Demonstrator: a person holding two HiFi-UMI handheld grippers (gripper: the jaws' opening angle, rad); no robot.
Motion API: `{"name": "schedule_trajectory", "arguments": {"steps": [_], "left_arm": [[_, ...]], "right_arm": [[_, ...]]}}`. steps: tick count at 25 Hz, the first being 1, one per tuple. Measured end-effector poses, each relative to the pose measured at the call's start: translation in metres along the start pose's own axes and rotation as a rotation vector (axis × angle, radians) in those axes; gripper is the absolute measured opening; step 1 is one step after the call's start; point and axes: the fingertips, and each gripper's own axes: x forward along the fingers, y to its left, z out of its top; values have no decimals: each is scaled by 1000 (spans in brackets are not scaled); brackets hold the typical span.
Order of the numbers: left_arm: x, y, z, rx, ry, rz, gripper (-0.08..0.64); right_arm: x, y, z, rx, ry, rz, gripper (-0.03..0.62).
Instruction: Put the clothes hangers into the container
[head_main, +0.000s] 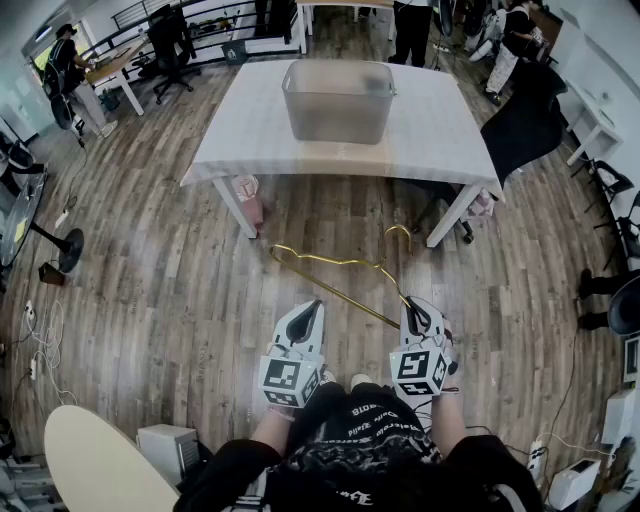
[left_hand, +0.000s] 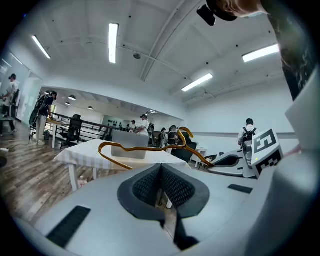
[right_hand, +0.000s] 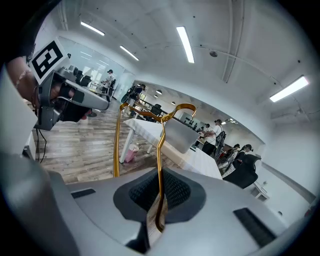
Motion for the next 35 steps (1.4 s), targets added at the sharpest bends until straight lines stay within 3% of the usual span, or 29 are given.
{"name": "schedule_trajectory", "arguments": {"steps": [11,22,28,35], "left_arm": [[-17,17,-14,1,7,-21,20],[-22,33,-21,3,29,-21,20],[6,37,-25,-5,38,-10,20],[76,35,-19,-9,46,7,20]], "right_arm": [[-5,21,5,27,-9,-34,15],[10,47,12,52,-18,10,17],[33,30,7,65,-35,19,17],[85,-22,-6,56,-36,43,17]]}}
